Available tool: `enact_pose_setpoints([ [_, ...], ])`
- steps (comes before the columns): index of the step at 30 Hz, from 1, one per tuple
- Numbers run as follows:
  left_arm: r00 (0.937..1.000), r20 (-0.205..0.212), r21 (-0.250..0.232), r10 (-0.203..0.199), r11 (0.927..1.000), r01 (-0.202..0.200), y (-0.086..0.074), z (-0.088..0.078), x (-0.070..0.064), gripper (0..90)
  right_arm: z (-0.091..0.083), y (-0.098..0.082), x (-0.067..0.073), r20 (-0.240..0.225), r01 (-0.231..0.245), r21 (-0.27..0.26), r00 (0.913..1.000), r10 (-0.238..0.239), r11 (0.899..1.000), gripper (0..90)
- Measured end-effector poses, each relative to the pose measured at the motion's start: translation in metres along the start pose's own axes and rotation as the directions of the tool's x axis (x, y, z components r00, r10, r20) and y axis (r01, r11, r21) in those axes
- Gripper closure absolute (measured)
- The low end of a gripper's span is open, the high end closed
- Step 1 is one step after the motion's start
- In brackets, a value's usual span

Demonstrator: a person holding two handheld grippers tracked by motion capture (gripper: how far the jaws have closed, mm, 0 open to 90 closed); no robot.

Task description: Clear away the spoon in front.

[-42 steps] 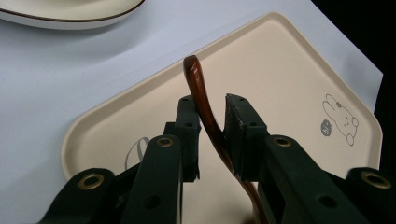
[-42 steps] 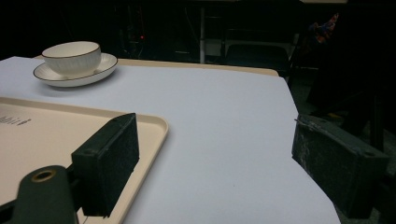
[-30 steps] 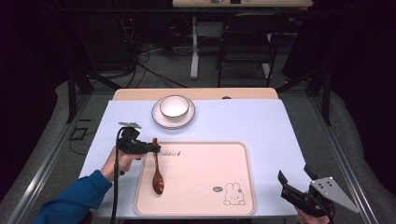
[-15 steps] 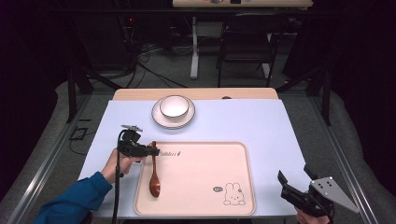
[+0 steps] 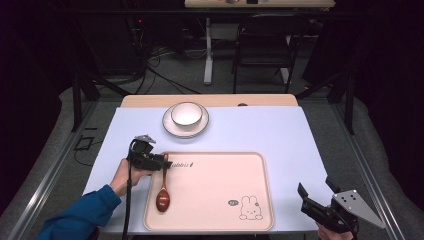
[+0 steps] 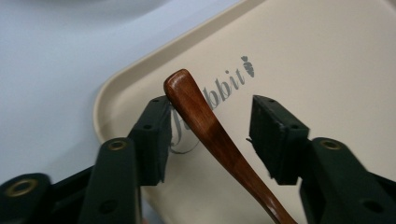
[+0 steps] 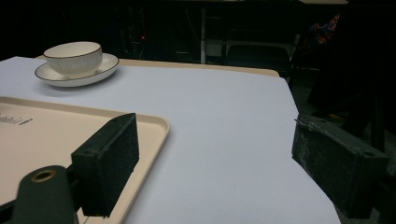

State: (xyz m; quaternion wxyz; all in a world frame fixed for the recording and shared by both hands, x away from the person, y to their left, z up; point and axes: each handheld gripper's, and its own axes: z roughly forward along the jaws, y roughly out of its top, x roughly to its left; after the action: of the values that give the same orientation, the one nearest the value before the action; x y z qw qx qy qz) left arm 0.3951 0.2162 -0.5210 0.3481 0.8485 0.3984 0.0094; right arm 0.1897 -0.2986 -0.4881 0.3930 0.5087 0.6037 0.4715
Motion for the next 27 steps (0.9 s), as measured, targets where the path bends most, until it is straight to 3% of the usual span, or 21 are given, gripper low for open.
enact_pose_setpoints([
  [3,0.9991,-0.023,0.005,0.034,0.9994,-0.034,0.001,-0.001,-0.002,36.8,0.000,0.000,0.000,0.001,0.002,-0.001,1.0000,-0.002,1.000,13.9],
  [8,0.9965,-0.062,-0.007,0.057,0.9983,-0.057,0.002,-0.005,-0.005,22.6,0.000,0.000,0.000,-0.001,0.001,-0.001,1.0000,-0.001,1.000,13.9],
  [16,0.9898,-0.128,-0.084,0.063,0.9938,-0.074,0.003,-0.027,-0.015,14.5,0.000,0.000,0.000,0.000,0.000,-0.002,1.0000,0.000,1.000,13.8],
  [22,0.9681,-0.212,-0.161,0.133,0.9723,-0.169,0.004,-0.054,-0.041,9.7,0.000,0.000,0.001,-0.001,0.002,-0.002,1.0000,-0.002,1.000,13.9],
  [27,0.9576,-0.243,-0.199,0.156,0.9581,-0.206,0.001,-0.070,-0.054,7.5,-0.001,0.000,0.001,-0.001,0.004,-0.006,1.0000,-0.004,1.000,13.9],
])
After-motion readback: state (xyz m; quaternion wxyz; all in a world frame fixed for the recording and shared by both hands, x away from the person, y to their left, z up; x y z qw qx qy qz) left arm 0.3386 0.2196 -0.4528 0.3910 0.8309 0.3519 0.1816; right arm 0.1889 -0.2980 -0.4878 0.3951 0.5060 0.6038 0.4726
